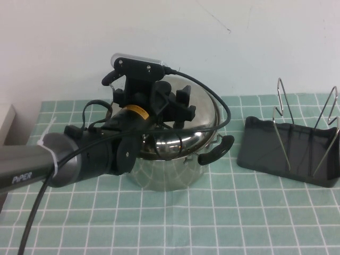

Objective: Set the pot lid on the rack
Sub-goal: Open the pot, then hand over the pot lid

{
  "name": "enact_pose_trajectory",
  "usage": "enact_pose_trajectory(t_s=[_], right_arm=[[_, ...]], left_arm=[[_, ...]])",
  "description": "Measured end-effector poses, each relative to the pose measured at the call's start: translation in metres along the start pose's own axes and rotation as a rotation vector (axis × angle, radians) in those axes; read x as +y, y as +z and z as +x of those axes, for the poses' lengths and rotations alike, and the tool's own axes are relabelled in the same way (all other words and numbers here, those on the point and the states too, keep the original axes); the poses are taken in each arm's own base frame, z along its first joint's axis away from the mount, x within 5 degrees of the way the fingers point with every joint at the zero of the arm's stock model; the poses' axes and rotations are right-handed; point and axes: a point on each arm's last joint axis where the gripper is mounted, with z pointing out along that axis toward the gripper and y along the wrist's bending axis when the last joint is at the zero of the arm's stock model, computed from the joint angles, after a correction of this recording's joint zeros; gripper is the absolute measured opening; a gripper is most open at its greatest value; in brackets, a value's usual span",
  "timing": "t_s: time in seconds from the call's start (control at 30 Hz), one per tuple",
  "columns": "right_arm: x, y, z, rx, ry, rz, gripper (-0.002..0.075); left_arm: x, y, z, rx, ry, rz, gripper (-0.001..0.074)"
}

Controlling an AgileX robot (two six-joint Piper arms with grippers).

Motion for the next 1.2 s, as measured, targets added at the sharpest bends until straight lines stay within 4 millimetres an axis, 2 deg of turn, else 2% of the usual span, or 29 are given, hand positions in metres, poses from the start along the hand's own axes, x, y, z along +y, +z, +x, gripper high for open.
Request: enact_pose_trajectory(t_s=[0.1,0.17,0.4,0.5,0.6,0.73,0.87,1.0,1.07,1.13,1.2], right_arm=[[0.0,0.0,0.0,0.0,0.0,0.0,-0.0003],[0.0,0.0,0.0,0.0,0.0,0.0,-0.0003],[0.0,0.0,0.0,-0.003,0.0,0.0,-0.0003],[0.0,0.0,-0.002,-0.027,0.007,0.0,-0.0003],[0.003,0.0,-0.006,-0.058,0.08,-0.034,-0.0003],[0.01,-0.008,-0.021,-0.121,0.252,-0.147,-0.0003],[0.022,-0.027,-0.05,-0.224,0.389,-0.35,-0.0003],[0.038,-0.051,-0.079,-0.345,0.502,-0.652,-0.0002],[0.043,-0.058,-0.089,-0.416,0.495,-0.772,0.0006],[0.045,-0.064,-0.098,-0.484,0.491,-0.851,0.0064],[0.046,-0.067,-0.104,-0.517,0.477,-0.882,0.0179]], left_arm=[[0.0,0.0,0.0,-0.001,0.017,-0.005,0.0449],[0.001,0.0,-0.001,-0.013,0.02,-0.008,0.0305],[0.002,0.0,-0.005,-0.065,0.02,-0.017,0.0313],[0.001,-0.005,-0.016,-0.107,0.02,-0.015,0.0313],[-0.001,-0.017,-0.037,-0.168,0.011,-0.008,0.0313],[-0.006,-0.045,-0.075,-0.276,-0.05,0.038,0.0313],[-0.016,-0.082,-0.115,-0.394,-0.169,0.173,0.0313],[-0.029,-0.112,-0.14,-0.494,-0.246,0.363,0.0313],[-0.037,-0.124,-0.149,-0.557,-0.278,0.489,0.0313],[-0.044,-0.133,-0.154,-0.595,-0.301,0.605,0.0313],[-0.052,-0.139,-0.155,-0.607,-0.319,0.704,0.0313]])
